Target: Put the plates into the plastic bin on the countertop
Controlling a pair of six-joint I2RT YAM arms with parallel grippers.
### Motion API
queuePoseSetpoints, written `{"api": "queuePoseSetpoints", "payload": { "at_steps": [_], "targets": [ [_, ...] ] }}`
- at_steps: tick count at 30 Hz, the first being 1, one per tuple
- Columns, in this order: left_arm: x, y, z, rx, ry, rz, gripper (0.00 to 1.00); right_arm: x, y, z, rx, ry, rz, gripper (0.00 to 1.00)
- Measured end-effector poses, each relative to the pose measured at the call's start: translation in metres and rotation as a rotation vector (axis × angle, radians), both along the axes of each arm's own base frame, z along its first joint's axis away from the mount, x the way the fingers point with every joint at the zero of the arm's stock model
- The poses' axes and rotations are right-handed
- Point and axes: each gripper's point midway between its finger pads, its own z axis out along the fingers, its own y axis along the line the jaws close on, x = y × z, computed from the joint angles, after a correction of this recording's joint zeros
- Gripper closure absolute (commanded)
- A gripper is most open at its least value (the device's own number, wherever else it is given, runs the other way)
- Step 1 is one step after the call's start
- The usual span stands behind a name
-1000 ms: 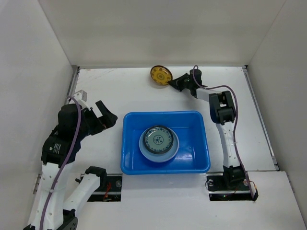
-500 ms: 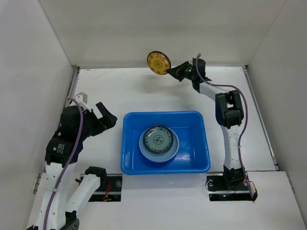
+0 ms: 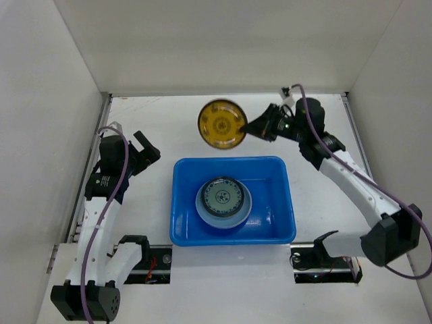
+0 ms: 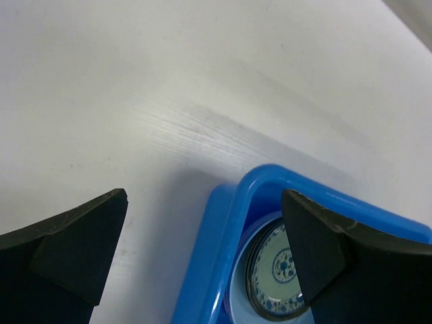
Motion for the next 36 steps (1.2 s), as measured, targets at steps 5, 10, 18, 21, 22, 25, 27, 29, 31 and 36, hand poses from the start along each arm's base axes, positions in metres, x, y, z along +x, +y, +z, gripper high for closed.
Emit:
{"api": "queuePoseSetpoints", "payload": {
  "at_steps": [5,10,18,21,22,25,27,29,31,36],
  "targets": [
    [0.014,0.011,0.007,0.011,-0.046,0.045,0.0,-0.072,-0.002,-0.08,-0.213,0.134,0.038,0.93],
    [0.02,0.018,0.011,0.04,-0.077,0.087,0.0,-0.127,-0.009,-0.132,-0.378,0.213,0.077,0.93],
    [0.021,0.022,0.014,0.055,-0.094,0.114,0.0,-0.143,-0.016,-0.185,-0.525,0.281,0.067,0.93],
    [0.019,0.023,0.017,0.056,-0.108,0.118,0.0,-0.14,-0.014,-0.202,-0.556,0.302,0.071,0.93],
    [0.018,0.023,0.018,0.056,-0.112,0.119,0.0,-0.138,-0.012,-0.207,-0.565,0.308,0.071,0.92],
    [0.015,0.023,0.018,0.055,-0.12,0.118,0.0,-0.133,-0.01,-0.223,-0.595,0.328,0.076,0.9],
    [0.014,0.022,0.017,0.055,-0.121,0.116,0.0,-0.131,-0.009,-0.231,-0.613,0.338,0.082,0.9],
    [0.011,0.023,0.014,0.055,-0.118,0.116,0.0,-0.131,-0.009,-0.237,-0.632,0.343,0.088,0.88],
    [0.009,0.023,0.011,0.055,-0.114,0.116,0.0,-0.13,-0.009,-0.24,-0.643,0.342,0.093,0.86],
    [0.006,0.024,0.004,0.056,-0.102,0.119,0.0,-0.125,-0.004,-0.235,-0.644,0.315,0.101,0.75]
  ]
}}
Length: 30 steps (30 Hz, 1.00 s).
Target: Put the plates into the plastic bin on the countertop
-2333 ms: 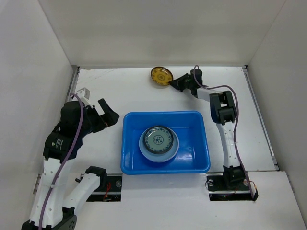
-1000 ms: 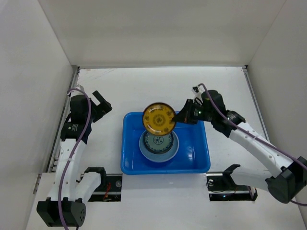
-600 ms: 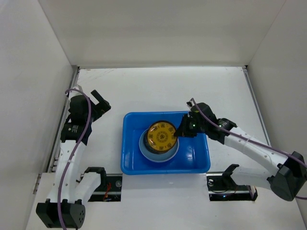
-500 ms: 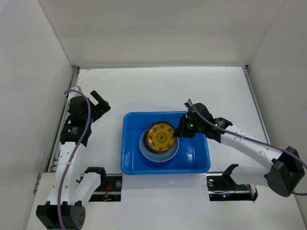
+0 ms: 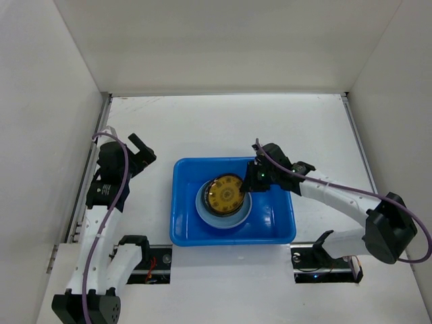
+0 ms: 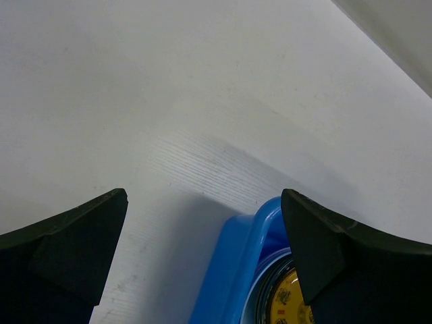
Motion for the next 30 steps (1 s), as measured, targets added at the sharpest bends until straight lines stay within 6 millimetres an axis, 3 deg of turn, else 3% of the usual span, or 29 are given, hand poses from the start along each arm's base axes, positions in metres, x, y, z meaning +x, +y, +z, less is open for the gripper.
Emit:
{"api": "queuePoseSetpoints", "payload": {
  "at_steps": [2,11,17,21,25,30],
  "targets": [
    [-0.001,0.001,-0.003,-0.001,0.007,0.005,0.0,0.001,0.002,0.002,0.0,-0.009,0.01,0.69],
    [-0.002,0.002,-0.006,-0.008,0.013,0.015,0.0,0.001,0.005,0.004,-0.033,-0.033,0.063,0.25],
    [-0.003,0.006,-0.016,-0.008,0.032,0.035,0.0,-0.008,0.005,0.021,-0.081,-0.071,0.13,0.16],
    [-0.004,0.009,-0.019,-0.002,0.038,0.049,0.0,-0.016,0.009,0.06,-0.118,-0.158,0.196,0.13],
    [-0.006,0.013,-0.016,0.006,0.032,0.066,0.0,-0.017,0.008,0.12,-0.111,-0.312,0.212,0.09],
    [-0.006,0.021,0.007,0.039,0.0,0.095,0.0,0.001,-0.033,0.175,-0.129,-0.511,0.072,0.0]
  ]
}}
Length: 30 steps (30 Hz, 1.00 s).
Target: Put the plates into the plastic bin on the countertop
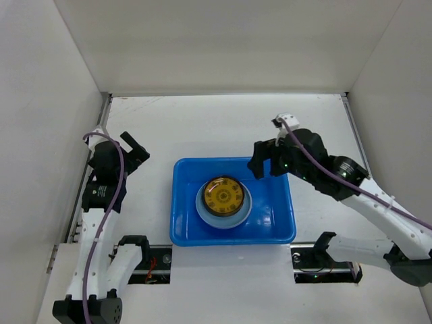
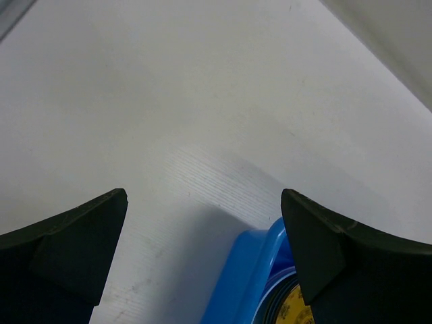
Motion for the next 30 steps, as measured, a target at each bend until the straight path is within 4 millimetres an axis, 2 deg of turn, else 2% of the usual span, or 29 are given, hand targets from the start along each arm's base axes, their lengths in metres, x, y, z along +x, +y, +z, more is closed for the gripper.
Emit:
{"api": "queuePoseSetpoints", "payload": {
  "at_steps": [3,6,10,13,15,18,25,30],
  "targets": [
    [0.001,0.006,0.019,0.039,-0.036,0.012,0.0,0.015,-0.039,0.009,-0.028,-0.09,-0.142,0.0],
    [-0.003,0.016,0.024,0.093,-0.017,0.034,0.0,0.024,-0.084,-0.005,-0.088,-0.133,-0.301,0.0],
    [-0.011,0.036,0.009,0.173,0.089,0.102,0.0,0.03,-0.147,-0.029,-0.159,-0.167,-0.527,0.0],
    [-0.018,0.05,-0.008,0.227,0.187,0.154,0.0,0.029,-0.186,-0.034,-0.173,-0.199,-0.671,0.0],
    [-0.022,0.058,-0.011,0.255,0.216,0.194,0.0,0.029,-0.203,-0.032,-0.166,-0.222,-0.742,0.0],
    [-0.029,0.066,-0.008,0.268,0.21,0.26,0.0,0.03,-0.214,-0.029,-0.144,-0.251,-0.793,0.0],
    [-0.043,0.07,0.015,0.278,0.093,0.318,0.0,0.039,-0.209,-0.031,-0.133,-0.253,-0.796,0.0],
    [-0.045,0.069,0.022,0.286,0.061,0.32,0.0,0.041,-0.206,-0.037,-0.135,-0.236,-0.784,0.0]
  ]
}}
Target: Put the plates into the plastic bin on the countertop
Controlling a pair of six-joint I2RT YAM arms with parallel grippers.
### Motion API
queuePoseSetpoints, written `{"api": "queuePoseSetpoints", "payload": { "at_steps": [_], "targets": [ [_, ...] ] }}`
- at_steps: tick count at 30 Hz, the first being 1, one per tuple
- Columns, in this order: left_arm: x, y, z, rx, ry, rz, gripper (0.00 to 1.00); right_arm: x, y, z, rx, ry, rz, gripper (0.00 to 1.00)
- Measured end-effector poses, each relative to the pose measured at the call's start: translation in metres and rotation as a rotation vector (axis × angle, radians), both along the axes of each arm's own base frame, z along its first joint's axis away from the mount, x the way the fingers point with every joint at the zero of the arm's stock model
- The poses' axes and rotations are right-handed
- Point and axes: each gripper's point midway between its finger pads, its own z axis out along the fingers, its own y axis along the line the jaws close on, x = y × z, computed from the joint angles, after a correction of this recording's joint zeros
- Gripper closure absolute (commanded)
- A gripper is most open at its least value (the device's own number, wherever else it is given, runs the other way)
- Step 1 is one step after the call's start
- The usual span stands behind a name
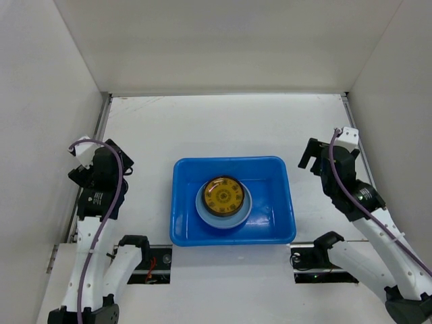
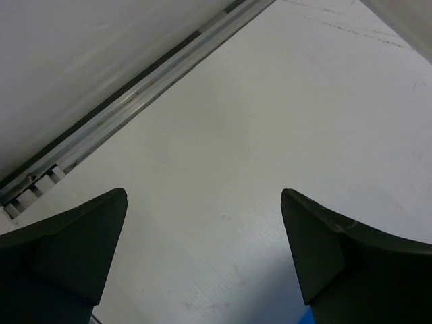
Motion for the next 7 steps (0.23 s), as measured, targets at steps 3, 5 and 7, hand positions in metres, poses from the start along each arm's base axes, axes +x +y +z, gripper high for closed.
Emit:
{"api": "queuePoseSetpoints", "payload": {
  "at_steps": [3,5,7],
  "targets": [
    [0.0013,-0.0022,-0.0009,0.005,0.007,-0.011,0.0,0.0002,0.0007,0.0016,0.007,-0.009,0.003,0.0],
    [0.0026,-0.0035,-0.0026,0.006,0.017,-0.018,0.0,0.0,0.001,0.0038,0.015,-0.02,0.004,0.0],
    [0.0039,-0.0048,-0.0043,0.009,0.027,-0.025,0.0,-0.0007,0.0011,0.0054,0.02,-0.026,0.005,0.0]
  ]
}}
